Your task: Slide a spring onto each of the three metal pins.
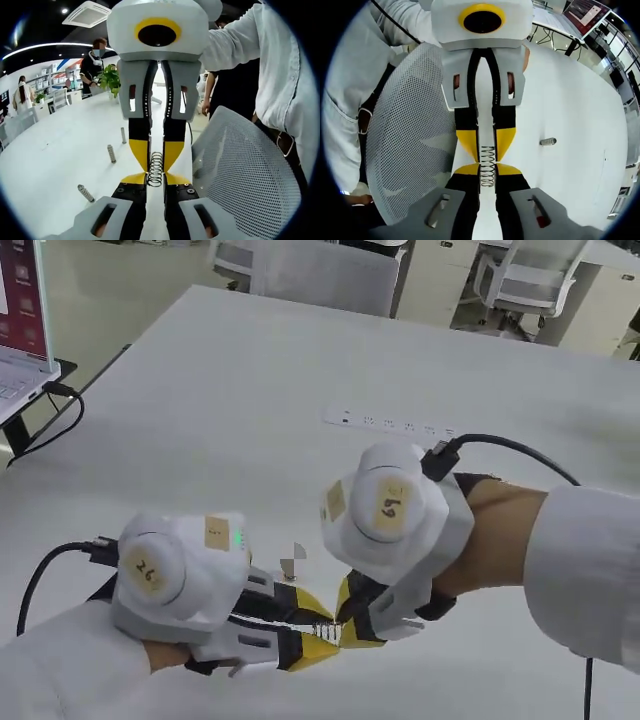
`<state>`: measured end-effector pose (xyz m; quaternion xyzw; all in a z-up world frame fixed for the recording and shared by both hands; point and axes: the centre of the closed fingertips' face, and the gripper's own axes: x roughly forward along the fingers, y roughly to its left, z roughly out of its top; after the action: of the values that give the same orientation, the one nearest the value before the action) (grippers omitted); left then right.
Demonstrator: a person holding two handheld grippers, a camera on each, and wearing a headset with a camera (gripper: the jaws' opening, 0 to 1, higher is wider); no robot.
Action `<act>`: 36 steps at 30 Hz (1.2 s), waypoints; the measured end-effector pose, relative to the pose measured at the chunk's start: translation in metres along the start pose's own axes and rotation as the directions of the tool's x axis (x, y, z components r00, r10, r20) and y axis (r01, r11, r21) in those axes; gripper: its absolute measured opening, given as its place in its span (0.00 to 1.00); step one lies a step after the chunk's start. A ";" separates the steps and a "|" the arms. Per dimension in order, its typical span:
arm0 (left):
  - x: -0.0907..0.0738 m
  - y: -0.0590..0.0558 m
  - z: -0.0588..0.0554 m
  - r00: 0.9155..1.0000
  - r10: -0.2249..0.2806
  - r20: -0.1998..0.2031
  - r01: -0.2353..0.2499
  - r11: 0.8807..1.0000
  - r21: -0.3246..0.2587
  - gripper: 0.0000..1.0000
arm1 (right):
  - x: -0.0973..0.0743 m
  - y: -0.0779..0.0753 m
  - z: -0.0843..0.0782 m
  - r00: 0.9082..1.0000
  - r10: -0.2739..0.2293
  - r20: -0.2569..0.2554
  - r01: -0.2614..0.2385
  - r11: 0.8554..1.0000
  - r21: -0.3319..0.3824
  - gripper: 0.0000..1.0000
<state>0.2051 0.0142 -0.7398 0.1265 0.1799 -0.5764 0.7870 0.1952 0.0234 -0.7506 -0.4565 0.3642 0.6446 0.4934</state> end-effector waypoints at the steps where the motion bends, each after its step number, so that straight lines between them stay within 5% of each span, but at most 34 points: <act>1: 0.000 -0.001 0.001 1.000 -0.006 0.004 0.007 1.000 -0.010 0.04 | 0.000 0.000 0.000 1.000 -0.002 -0.001 0.002 1.000 -0.008 0.08; 16: -0.002 -0.004 0.000 1.000 -0.024 0.012 0.024 1.000 0.018 0.02 | 0.001 0.002 0.001 1.000 0.005 0.006 -0.005 0.999 -0.038 0.08; 24: -0.007 -0.002 -0.003 1.000 -0.022 0.014 0.021 1.000 0.008 0.02 | -0.008 -0.002 -0.008 0.999 -0.014 0.052 0.013 1.000 0.024 0.14; 36: -0.018 -0.001 0.005 0.995 -0.024 0.092 0.029 0.998 -0.053 0.02 | -0.017 0.000 -0.012 0.969 -0.061 0.240 0.019 0.984 0.175 0.15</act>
<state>0.2003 0.0275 -0.7279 0.0762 0.1609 -0.5871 0.7897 0.1997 0.0072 -0.7386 -0.3367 0.3456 0.6520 0.5849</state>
